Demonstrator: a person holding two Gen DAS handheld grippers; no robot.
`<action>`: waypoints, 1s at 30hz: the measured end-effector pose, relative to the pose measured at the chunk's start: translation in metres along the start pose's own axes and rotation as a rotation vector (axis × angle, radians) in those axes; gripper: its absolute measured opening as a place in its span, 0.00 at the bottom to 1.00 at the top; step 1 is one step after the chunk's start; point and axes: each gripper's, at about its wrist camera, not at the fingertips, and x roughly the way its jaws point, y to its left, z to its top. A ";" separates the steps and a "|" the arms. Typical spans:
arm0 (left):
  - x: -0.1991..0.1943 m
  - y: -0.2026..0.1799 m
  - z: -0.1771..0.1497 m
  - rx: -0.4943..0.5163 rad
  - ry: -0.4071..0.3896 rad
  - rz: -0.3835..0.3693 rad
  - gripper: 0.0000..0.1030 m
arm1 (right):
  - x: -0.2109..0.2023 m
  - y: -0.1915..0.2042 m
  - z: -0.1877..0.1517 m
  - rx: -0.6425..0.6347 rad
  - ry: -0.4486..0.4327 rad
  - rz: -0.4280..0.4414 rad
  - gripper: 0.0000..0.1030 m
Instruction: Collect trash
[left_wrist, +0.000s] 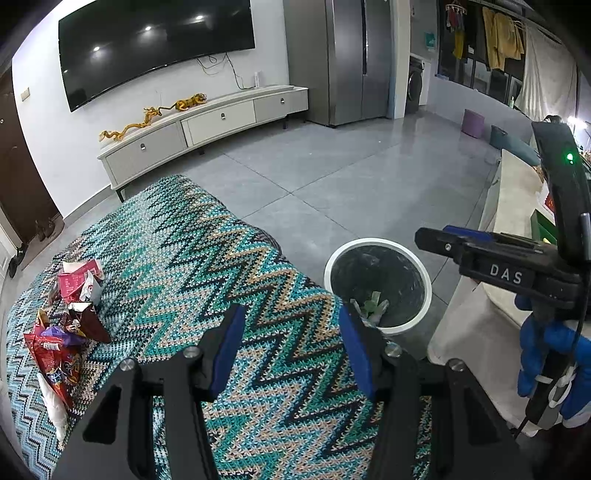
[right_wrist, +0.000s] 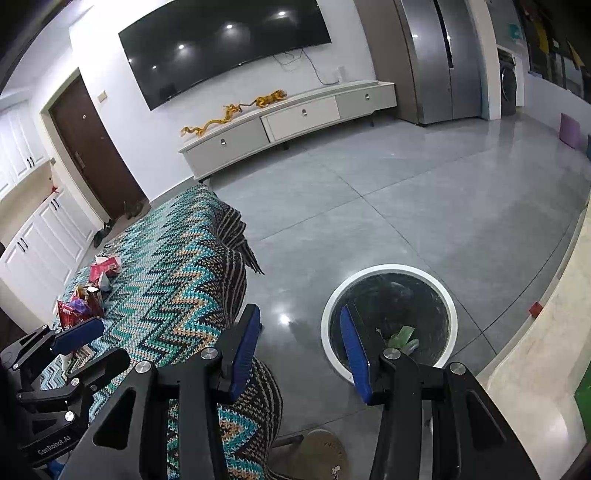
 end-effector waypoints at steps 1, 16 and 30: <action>0.000 0.000 0.000 0.000 0.001 -0.002 0.50 | 0.000 0.000 0.000 0.000 0.000 0.000 0.44; 0.001 -0.007 -0.001 0.021 -0.003 -0.030 0.50 | 0.003 0.002 -0.002 -0.002 0.002 -0.006 0.44; 0.002 -0.010 -0.006 0.028 0.009 -0.082 0.50 | 0.005 0.006 -0.002 -0.011 0.008 -0.011 0.44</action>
